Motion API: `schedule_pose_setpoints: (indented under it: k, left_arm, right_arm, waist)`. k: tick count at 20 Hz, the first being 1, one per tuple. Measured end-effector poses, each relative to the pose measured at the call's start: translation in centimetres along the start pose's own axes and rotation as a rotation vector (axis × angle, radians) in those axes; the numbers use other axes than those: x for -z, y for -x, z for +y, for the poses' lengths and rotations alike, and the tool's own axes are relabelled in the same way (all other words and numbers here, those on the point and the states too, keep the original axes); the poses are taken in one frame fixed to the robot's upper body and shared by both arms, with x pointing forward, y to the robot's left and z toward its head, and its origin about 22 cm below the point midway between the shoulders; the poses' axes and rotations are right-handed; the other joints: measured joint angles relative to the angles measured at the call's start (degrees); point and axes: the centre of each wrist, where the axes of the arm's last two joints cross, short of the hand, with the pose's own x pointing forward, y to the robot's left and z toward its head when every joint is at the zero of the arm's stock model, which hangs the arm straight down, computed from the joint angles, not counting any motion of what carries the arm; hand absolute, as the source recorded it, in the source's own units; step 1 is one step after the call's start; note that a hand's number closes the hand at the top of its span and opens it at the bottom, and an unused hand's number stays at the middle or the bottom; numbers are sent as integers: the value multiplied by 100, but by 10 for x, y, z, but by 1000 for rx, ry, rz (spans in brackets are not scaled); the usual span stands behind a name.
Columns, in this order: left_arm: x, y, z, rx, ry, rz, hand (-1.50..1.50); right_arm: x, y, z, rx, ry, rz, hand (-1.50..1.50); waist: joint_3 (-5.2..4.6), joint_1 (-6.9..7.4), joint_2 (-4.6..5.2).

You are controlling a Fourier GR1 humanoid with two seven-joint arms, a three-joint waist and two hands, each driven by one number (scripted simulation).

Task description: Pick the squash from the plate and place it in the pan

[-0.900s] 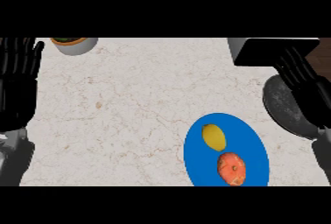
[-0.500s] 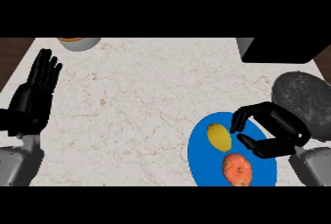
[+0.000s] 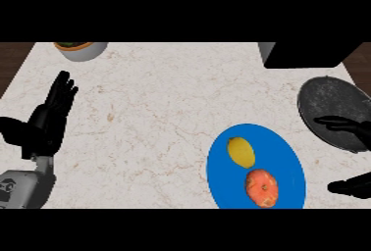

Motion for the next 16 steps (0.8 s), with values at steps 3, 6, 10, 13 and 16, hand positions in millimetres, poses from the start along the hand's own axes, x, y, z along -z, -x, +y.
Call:
schedule_pose_setpoints:
  k: [3, 6, 10, 13, 16]
  left_arm:
    - [2, 0, -5, 1, 6, 11, 0]
    - [1, 3, -8, 5, 11, 15, 0]
    - [2, 2, -12, 6, 11, 17, 0]
    - [2, 7, -13, 8, 6, 25, 0]
    - [3, 5, -8, 5, 11, 20, 0]
  right_arm:
    - [-5, -20, -29, -139, -65, 25, -150]
    - [1, -43, -51, -278, -151, 51, -150]
    - [19, -72, -64, -364, -234, 73, -150]
    - [31, -92, -65, -401, -261, 54, -150]
    - [48, -103, -53, -426, -281, 31, -150]
  waist:
    - [-7, 15, -11]
    - [-14, 38, -20]
    - [-20, 62, -26]
    - [-21, 52, -29]
    - [-22, 73, -29]
